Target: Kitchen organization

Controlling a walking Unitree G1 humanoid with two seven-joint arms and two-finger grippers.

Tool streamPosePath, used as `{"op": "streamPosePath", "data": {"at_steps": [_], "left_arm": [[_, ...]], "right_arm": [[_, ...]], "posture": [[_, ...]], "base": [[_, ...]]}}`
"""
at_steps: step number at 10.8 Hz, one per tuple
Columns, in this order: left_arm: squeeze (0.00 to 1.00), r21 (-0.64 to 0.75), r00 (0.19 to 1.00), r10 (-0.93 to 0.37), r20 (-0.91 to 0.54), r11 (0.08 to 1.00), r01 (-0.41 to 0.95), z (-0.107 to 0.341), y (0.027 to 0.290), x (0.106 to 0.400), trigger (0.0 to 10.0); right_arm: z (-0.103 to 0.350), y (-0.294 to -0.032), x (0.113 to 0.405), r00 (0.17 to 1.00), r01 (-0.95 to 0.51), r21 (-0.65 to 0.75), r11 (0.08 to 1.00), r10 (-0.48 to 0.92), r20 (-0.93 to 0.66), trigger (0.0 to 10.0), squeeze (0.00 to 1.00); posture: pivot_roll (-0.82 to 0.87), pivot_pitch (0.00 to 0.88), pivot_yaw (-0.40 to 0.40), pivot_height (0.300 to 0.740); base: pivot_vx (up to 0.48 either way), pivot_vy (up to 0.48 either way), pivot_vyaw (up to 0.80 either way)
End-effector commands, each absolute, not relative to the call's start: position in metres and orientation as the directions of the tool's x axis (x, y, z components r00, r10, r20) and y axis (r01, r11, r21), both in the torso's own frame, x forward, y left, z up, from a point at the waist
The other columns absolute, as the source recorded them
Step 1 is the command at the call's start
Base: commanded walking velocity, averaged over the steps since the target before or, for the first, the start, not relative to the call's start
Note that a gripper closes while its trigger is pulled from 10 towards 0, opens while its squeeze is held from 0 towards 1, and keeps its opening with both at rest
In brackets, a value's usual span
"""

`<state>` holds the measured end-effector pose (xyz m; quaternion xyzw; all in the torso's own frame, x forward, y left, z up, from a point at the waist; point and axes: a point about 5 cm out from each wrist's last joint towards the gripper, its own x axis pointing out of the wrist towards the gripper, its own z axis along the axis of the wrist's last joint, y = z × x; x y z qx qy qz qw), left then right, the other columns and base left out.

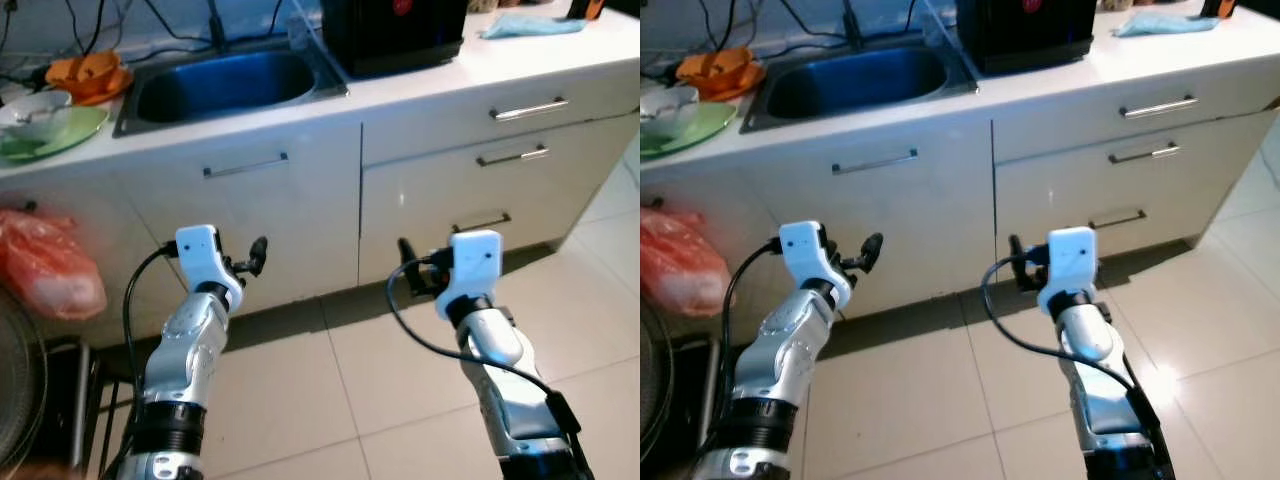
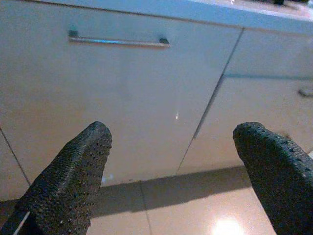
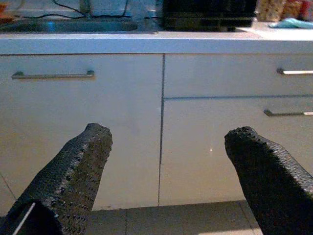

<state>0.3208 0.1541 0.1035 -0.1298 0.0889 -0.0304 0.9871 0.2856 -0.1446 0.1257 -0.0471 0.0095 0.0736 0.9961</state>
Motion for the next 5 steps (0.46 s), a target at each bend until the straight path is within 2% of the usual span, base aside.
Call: {"op": "streamPosePath", "data": {"at_steps": [1, 3, 5], "left_arm": [[0.00, -0.251, 0.983, -0.048, -0.179, 0.968, 0.001, 0.1009, 0.1625, 0.3209, 10.0], [0.00, -0.256, 0.983, -0.046, -0.176, 0.967, 0.000, 0.1011, 0.1613, 0.3233, 10.0], [0.00, -0.261, 0.983, -0.045, -0.180, 0.965, -0.004, 0.0996, 0.1608, 0.3241, 10.0]], "right_arm": [[0.1331, -0.1392, 0.2860, 0.985, -0.169, -0.097, 0.981, 0.170, 0.007, 10.0, 0.00], [0.1325, -0.1410, 0.2868, 0.986, -0.164, -0.091, 0.982, 0.165, 0.004, 10.0, 0.00], [0.1327, -0.1416, 0.2877, 0.986, -0.165, -0.089, 0.982, 0.166, 0.004, 10.0, 0.00]], "posture": [[-0.05, 0.000, 0.085, 0.740], [-0.06, 0.000, 0.083, 0.740], [-0.05, 0.000, 0.078, 0.740]], "base": [[0.428, 0.000, 0.56], [0.429, 0.000, 0.53], [0.429, 0.000, 0.00]]}}
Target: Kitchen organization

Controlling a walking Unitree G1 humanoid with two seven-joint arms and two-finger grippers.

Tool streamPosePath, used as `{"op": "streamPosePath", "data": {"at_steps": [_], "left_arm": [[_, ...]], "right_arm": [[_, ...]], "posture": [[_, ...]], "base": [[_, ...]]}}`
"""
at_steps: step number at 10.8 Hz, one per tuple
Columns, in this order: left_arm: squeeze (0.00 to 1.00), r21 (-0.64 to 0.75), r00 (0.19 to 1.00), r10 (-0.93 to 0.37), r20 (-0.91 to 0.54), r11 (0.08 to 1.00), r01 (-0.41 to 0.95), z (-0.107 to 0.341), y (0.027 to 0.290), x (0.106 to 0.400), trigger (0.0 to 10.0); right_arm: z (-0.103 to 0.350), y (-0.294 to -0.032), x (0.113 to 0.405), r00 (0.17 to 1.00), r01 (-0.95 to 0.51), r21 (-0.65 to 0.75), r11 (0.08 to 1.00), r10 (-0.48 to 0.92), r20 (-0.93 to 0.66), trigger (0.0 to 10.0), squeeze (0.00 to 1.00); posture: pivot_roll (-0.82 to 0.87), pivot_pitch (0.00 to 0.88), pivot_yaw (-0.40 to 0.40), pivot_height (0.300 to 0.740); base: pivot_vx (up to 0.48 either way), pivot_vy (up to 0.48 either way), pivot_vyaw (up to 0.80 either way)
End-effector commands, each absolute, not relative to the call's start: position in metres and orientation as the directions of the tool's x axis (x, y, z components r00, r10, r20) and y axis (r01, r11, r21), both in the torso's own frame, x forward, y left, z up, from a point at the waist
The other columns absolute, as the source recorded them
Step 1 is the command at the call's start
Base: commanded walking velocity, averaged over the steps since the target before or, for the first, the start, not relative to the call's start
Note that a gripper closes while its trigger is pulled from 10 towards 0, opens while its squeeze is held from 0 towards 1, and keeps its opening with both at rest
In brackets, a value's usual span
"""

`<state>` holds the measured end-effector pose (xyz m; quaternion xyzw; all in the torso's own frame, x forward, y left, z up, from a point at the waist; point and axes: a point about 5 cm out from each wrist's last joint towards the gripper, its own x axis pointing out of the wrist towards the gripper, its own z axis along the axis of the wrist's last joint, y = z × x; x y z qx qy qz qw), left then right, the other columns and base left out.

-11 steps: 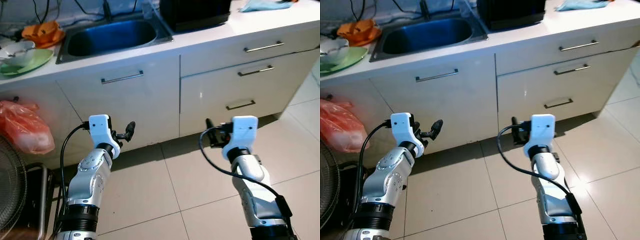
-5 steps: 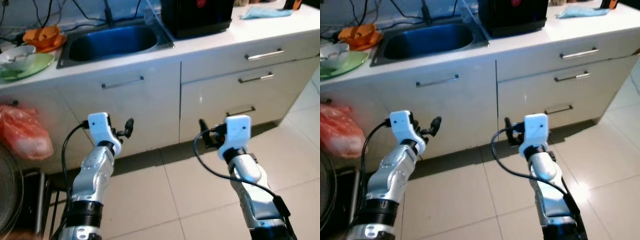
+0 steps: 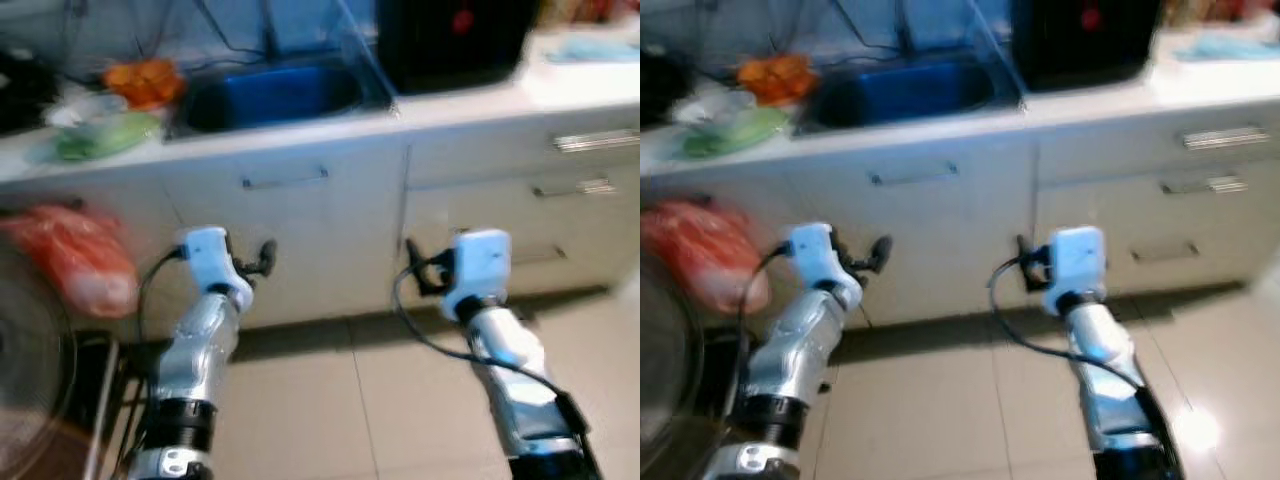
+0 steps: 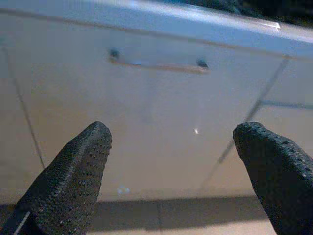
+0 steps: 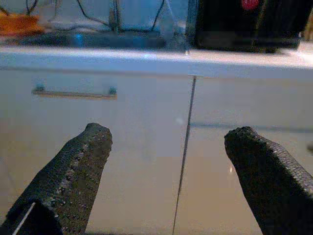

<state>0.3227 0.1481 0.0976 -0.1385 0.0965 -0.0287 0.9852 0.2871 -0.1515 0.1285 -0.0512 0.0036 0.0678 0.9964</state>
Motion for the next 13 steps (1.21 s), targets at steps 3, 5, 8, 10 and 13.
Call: {"op": "streamPosePath", "data": {"at_steps": [3, 5, 8, 10, 13], "left_arm": [[0.00, -0.263, 0.982, -0.044, -0.184, 0.965, -0.006, 0.097, 0.162, 0.325, 10.0], [0.00, -0.259, 0.981, -0.047, -0.188, 0.966, -0.003, 0.097, 0.162, 0.325, 10.0], [0.00, -0.257, 0.980, -0.056, -0.192, 0.966, 0.005, 0.094, 0.163, 0.325, 10.0], [0.00, -0.212, 0.988, -0.054, -0.142, 0.977, 0.023, 0.103, 0.163, 0.326, 10.0], [0.00, -0.194, 0.993, -0.069, -0.091, 0.980, 0.050, 0.116, 0.157, 0.331, 10.0]], "right_arm": [[0.133, -0.141, 0.289, 0.986, -0.164, -0.090, 0.982, 0.165, 0.007, 10.0, 0.00], [0.133, -0.141, 0.290, 0.987, -0.160, -0.088, 0.983, 0.161, 0.008, 10.0, 0.00], [0.132, -0.140, 0.289, 0.987, -0.158, -0.092, 0.983, 0.160, 0.006, 10.0, 0.00], [0.132, -0.140, 0.288, 0.986, -0.167, -0.101, 0.981, 0.168, 0.008, 10.0, 0.00], [0.134, -0.138, 0.288, 0.984, -0.177, -0.100, 0.979, 0.179, 0.015, 10.0, 0.00]], "posture": [[-0.05, 0.000, 0.080, 0.740], [-0.05, 0.000, 0.083, 0.740], [-0.05, 0.000, 0.083, 0.740], [-0.05, 0.000, 0.082, 0.740], [-0.05, 0.000, 0.084, 0.740]], "base": [[0.431, 0.000, 0.00], [0.431, 0.000, 0.00], [0.431, 0.000, 0.00], [0.431, 0.000, 0.00], [0.433, 0.000, 0.00]]}}
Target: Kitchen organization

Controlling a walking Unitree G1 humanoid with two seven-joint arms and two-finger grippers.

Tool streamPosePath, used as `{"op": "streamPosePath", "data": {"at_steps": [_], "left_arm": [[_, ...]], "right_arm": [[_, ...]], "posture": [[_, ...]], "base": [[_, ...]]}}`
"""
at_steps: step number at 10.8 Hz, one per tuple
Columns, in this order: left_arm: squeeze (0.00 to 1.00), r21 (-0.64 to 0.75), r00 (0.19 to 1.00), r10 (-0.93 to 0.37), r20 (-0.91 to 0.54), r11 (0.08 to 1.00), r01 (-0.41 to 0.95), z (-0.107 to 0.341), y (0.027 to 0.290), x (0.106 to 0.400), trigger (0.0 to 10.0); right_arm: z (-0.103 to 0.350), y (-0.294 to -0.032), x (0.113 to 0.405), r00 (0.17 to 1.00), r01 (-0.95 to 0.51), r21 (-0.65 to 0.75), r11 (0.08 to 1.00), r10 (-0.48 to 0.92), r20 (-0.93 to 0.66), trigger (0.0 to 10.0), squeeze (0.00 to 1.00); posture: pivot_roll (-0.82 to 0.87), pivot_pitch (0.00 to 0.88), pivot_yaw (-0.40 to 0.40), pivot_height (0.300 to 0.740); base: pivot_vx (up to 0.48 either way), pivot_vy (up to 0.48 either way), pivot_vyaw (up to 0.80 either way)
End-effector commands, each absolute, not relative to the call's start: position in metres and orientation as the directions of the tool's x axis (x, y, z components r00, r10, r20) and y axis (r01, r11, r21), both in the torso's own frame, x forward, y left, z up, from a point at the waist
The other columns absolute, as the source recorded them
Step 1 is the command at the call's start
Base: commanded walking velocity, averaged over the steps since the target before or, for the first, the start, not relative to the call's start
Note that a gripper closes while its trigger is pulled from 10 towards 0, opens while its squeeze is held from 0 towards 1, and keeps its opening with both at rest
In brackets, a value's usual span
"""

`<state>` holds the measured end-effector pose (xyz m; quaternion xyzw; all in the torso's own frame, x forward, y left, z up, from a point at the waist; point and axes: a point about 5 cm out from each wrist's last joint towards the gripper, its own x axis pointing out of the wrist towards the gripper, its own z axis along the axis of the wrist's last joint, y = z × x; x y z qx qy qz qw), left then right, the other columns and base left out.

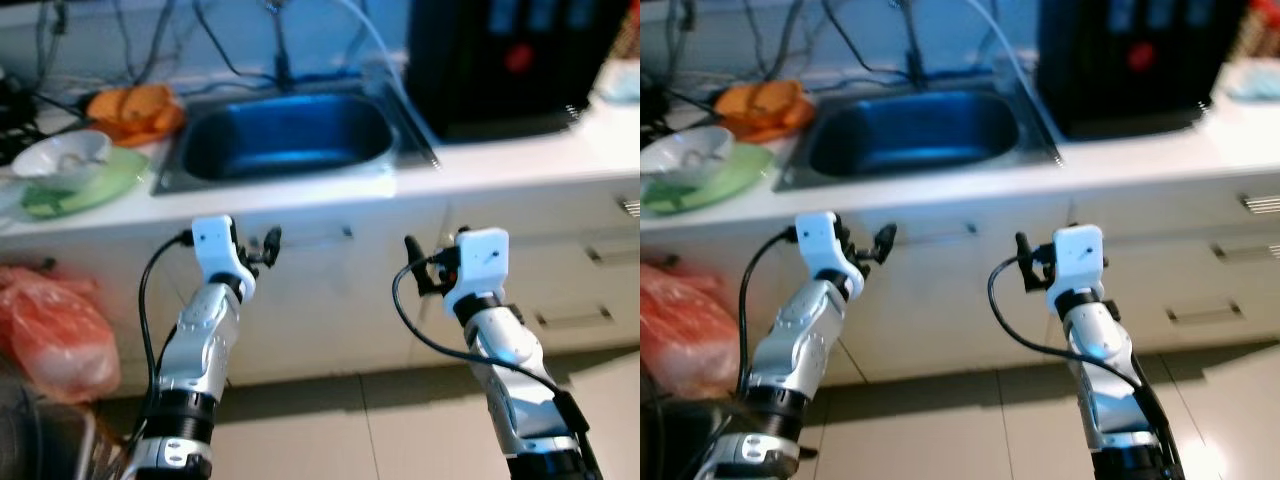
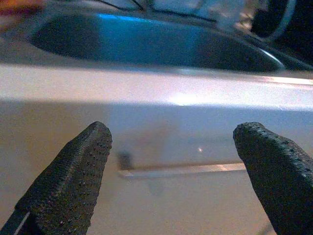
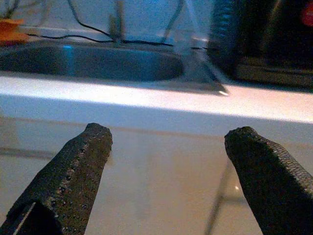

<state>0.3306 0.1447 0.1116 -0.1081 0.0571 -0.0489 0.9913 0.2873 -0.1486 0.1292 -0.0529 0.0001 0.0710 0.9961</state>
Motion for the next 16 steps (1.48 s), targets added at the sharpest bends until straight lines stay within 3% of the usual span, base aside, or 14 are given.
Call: {"op": "streamPosePath", "data": {"at_steps": [1, 6, 8, 13, 16], "left_arm": [[0.00, -0.197, 0.994, -0.068, -0.087, 0.979, 0.050, 0.117, 0.156, 0.332, 10.0], [0.00, -0.211, 0.994, -0.077, -0.074, 0.976, 0.060, 0.121, 0.153, 0.333, 10.0], [0.00, -0.219, 0.996, -0.087, -0.031, 0.972, 0.078, 0.130, 0.146, 0.335, 10.0], [0.00, -0.211, 0.989, -0.082, -0.123, 0.976, 0.055, 0.100, 0.138, 0.320, 10.0], [0.00, -0.230, 0.984, -0.073, -0.161, 0.972, 0.034, 0.083, 0.130, 0.309, 10.0]], "right_arm": [[0.134, -0.137, 0.288, 0.983, -0.178, -0.097, 0.979, 0.180, 0.015, 10.0, 0.00], [0.136, -0.135, 0.287, 0.981, -0.188, -0.107, 0.976, 0.191, 0.019, 10.0, 0.00], [0.136, -0.135, 0.288, 0.981, -0.188, -0.107, 0.976, 0.191, 0.019, 10.0, 0.00], [0.137, -0.144, 0.282, 0.977, -0.210, -0.138, 0.968, 0.212, 0.001, 10.0, 0.00], [0.131, -0.134, 0.275, 0.959, -0.282, -0.148, 0.948, 0.278, -0.047, 10.0, 0.00]], "posture": [[-0.05, 0.000, 0.084, 0.740], [-0.05, 0.000, 0.079, 0.740], [-0.05, 0.000, 0.077, 0.740], [-0.05, 0.000, 0.000, 0.740], [-0.08, 0.000, -0.024, 0.740]], "base": [[0.431, 0.000, 0.00], [0.431, 0.000, 0.00], [0.000, 0.000, 0.00], [0.000, 0.000, 0.00], [0.000, 0.000, 0.00]]}}
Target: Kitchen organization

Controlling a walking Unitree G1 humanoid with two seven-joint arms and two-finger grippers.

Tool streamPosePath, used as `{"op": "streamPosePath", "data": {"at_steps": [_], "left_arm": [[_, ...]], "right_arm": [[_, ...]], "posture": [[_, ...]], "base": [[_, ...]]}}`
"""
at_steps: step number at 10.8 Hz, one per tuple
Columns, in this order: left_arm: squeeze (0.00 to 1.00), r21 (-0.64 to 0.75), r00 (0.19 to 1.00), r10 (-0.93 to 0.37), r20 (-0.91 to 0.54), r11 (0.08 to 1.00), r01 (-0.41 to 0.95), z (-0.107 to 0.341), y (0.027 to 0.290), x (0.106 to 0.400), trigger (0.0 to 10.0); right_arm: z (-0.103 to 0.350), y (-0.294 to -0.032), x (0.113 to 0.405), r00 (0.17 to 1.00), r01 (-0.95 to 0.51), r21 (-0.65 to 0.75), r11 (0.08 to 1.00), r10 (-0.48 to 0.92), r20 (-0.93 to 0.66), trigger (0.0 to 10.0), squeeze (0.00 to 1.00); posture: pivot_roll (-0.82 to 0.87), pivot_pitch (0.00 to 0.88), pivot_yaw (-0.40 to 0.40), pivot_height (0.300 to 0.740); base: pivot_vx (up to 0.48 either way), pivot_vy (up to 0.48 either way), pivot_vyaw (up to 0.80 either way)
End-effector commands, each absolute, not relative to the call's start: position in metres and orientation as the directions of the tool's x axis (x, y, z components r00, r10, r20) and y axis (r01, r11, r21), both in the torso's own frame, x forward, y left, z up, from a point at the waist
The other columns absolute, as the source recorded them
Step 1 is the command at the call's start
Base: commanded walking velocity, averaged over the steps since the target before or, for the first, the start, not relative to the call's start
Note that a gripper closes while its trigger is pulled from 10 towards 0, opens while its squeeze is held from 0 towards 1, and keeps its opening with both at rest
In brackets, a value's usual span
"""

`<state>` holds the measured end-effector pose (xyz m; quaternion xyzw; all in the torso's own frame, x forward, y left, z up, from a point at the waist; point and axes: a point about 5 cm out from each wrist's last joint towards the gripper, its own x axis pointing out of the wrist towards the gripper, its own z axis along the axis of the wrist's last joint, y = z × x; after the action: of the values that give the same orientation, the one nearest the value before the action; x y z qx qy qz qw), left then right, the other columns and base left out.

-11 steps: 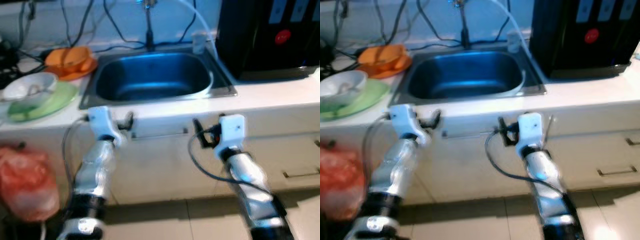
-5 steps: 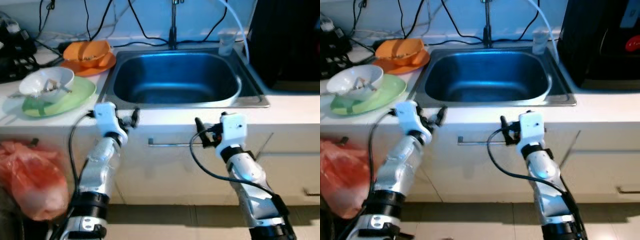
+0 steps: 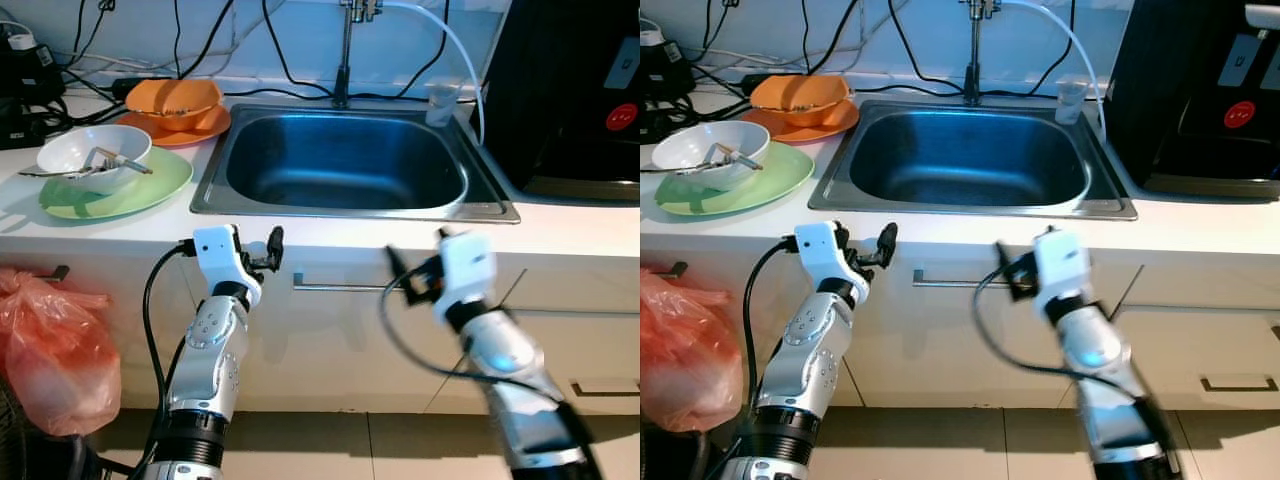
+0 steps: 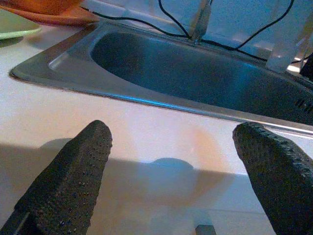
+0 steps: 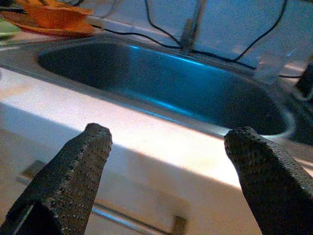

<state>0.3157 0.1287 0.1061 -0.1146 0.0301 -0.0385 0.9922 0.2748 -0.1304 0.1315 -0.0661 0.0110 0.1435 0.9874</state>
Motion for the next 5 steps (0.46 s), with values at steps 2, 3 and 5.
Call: {"op": "streamPosePath", "data": {"at_steps": [2, 3, 5], "left_arm": [[0.00, -0.178, 0.981, -0.129, -0.143, 0.979, 0.103, 0.092, 0.131, 0.314, 10.0], [0.00, -0.161, 0.979, -0.149, -0.139, 0.979, 0.126, 0.096, 0.135, 0.317, 10.0], [0.00, -0.122, 0.979, -0.171, -0.107, 0.980, 0.157, 0.106, 0.137, 0.315, 10.0]], "right_arm": [[0.134, -0.125, 0.275, 0.959, -0.283, -0.133, 0.950, 0.281, -0.032, 10.0, 0.00], [0.133, -0.124, 0.278, 0.962, -0.271, -0.108, 0.956, 0.270, -0.030, 10.0, 0.00], [0.134, -0.115, 0.278, 0.957, -0.289, -0.068, 0.955, 0.288, -0.031, 10.0, 0.00]], "posture": [[-0.07, 0.000, -0.003, 0.740], [-0.05, 0.000, -0.006, 0.740], [-0.02, 0.000, -0.017, 0.740]], "base": [[0.000, 0.000, 0.00], [0.000, 0.000, 0.00], [0.000, 0.000, 0.00]]}}
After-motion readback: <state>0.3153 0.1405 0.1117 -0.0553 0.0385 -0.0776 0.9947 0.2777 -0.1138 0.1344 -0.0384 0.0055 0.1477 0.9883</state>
